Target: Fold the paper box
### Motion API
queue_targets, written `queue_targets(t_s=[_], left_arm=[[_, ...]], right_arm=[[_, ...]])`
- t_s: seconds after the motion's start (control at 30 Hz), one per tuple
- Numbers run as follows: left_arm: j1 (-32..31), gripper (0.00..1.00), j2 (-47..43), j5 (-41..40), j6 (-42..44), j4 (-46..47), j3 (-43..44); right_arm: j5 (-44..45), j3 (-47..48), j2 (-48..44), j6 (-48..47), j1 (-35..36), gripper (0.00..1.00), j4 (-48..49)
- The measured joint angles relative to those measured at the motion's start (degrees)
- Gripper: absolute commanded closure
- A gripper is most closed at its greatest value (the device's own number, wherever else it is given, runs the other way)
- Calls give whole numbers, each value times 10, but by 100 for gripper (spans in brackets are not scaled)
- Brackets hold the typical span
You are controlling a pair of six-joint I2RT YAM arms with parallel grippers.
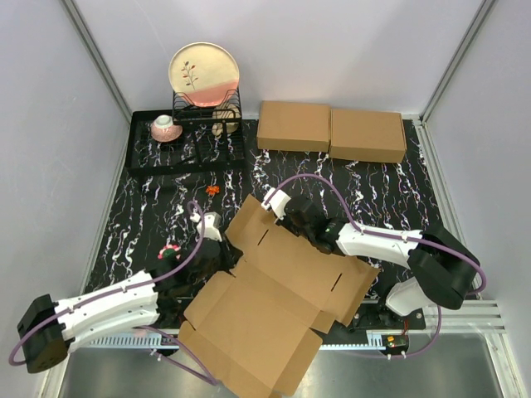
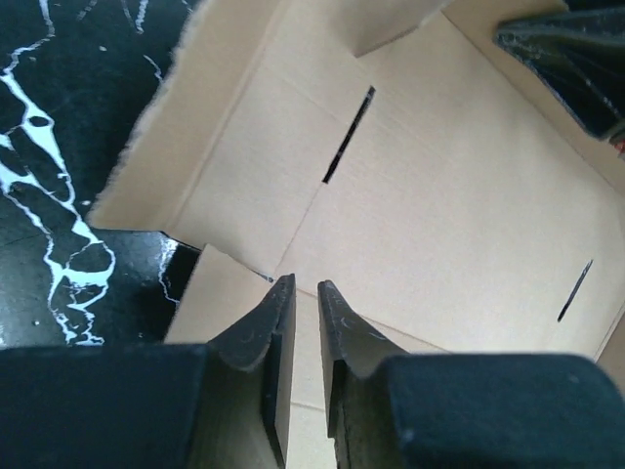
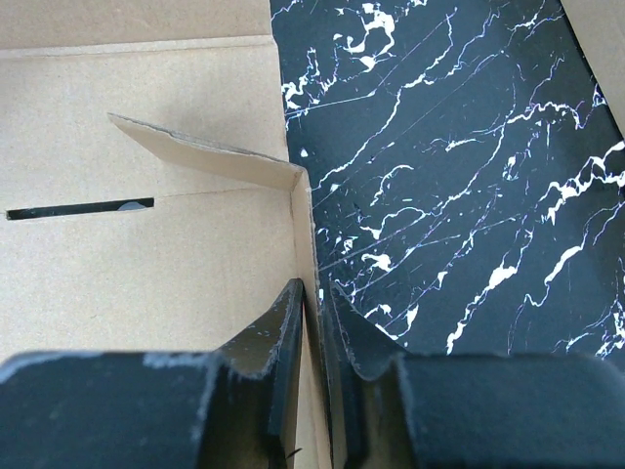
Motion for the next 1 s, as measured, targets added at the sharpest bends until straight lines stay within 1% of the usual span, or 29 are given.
queue_targets(t_s=[0.07,0.1,0.17,0.2,0.23,0.3,0.33,0.37,0.4,0.53,0.63,0.67,0.87,0.97,1.0], left_arm=[[-14,85,19,1,12,14,0],[-23,83,33,2,21,21,1],[-43,77,63,1,33,27,5],[-56,66,83,0,35,26,8],[-69,58,93,-6,35,24,9],[-82,41,90,-16,32,11,9],[-85,29,76,-28,22,0,9],[-85,5,58,-40,18,-10,9],[-85,1,34,-55,12,-22,9],[-85,1,-55,-117,-19,-67,16],[-82,5,-82,-146,-27,-88,22],[-77,10,-78,-147,-27,-91,23],[-46,20,1,-115,-41,-104,13],[-46,26,14,-99,-45,-106,-3],[-45,32,15,-97,-46,-106,-6]], right_arm=[[0,0,0,1,0,81,0],[0,0,0,1,0,80,0],[0,0,1,2,0,80,-1],[0,0,1,3,0,80,-1],[0,0,1,3,0,80,-1],[0,0,1,4,0,80,-1],[0,0,1,4,0,80,-1],[0,0,1,5,0,81,-1],[0,0,1,5,0,80,-1],[0,0,1,5,0,80,-1],[-1,0,2,5,0,81,-1],[0,0,3,5,0,81,-1],[-1,2,9,5,0,81,-1],[-3,3,9,6,0,80,-1],[-5,4,10,6,0,81,-1]])
